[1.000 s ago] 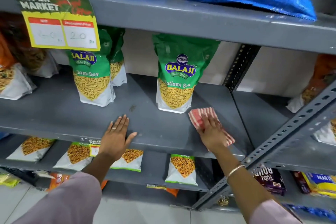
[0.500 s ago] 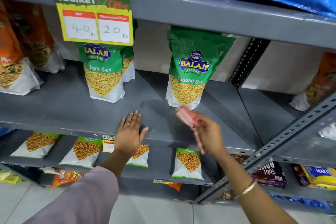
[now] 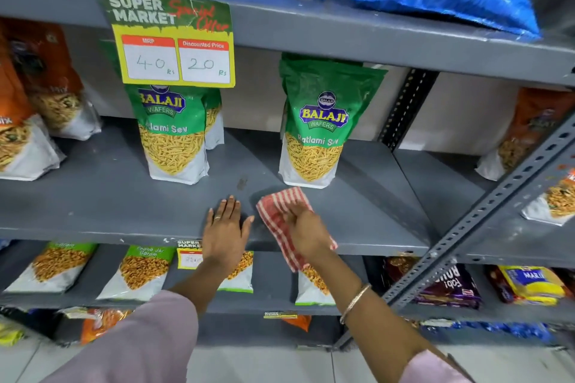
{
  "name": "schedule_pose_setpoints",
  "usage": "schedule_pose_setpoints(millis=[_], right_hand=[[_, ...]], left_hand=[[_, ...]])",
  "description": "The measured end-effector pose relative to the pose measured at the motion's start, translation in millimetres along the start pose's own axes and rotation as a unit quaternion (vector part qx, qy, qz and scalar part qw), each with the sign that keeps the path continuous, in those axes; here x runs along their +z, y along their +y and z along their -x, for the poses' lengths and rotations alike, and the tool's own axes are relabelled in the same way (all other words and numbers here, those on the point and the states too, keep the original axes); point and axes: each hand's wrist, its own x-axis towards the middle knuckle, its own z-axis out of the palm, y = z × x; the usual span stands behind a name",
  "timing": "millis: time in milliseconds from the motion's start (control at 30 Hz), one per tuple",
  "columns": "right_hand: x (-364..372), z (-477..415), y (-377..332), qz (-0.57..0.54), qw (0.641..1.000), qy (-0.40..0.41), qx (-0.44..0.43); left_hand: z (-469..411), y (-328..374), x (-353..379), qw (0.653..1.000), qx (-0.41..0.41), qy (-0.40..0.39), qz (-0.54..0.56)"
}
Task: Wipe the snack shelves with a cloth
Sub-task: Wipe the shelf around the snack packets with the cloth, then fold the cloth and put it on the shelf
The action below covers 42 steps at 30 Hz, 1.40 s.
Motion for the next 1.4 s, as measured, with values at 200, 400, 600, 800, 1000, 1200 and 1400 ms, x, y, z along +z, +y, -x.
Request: schedule_pose_setpoints(millis=[200, 400, 600, 800, 1000, 1200, 1400], right_hand=[[-36.8, -16.4, 27.3, -0.034, 0.992, 0.006, 0.122], [-27.5, -12.0, 15.1, -0.179, 0.969, -0.046, 0.163], [-29.0, -7.4, 23.0, -0.453, 0.872, -0.118, 0.144], [-54.1, 4.2, -1.6, -0.555, 0.797, -0.233, 0.048], [-78.4, 29.6, -88.5, -0.51, 0.789, -0.335, -0.076], [-104.3, 76.5, -199.7, -0.478, 0.783, -0.357, -0.175], [-149.6, 104.4, -315.9, -0.492, 0.789, -0.288, -0.23]], left_hand=[[-3.3, 58.0, -27.4, 0.988, -0.146, -0.011, 0.057], [-15.2, 92.4, -35.1, 0.872, -0.3, -0.089, 0.377], [-8.2, 89.6, -53.6, 0.733, -0.342, -0.02, 0.588], [6.4, 65.7, -101.6, 0.67, -0.266, -0.052, 0.691], [28.0, -5.5, -194.8, 0.706, -0.173, -0.114, 0.678], [54.5, -89.3, -320.3, 0.764, -0.066, -0.221, 0.602], [49.2, -142.2, -443.8, 0.756, -0.004, -0.214, 0.618]])
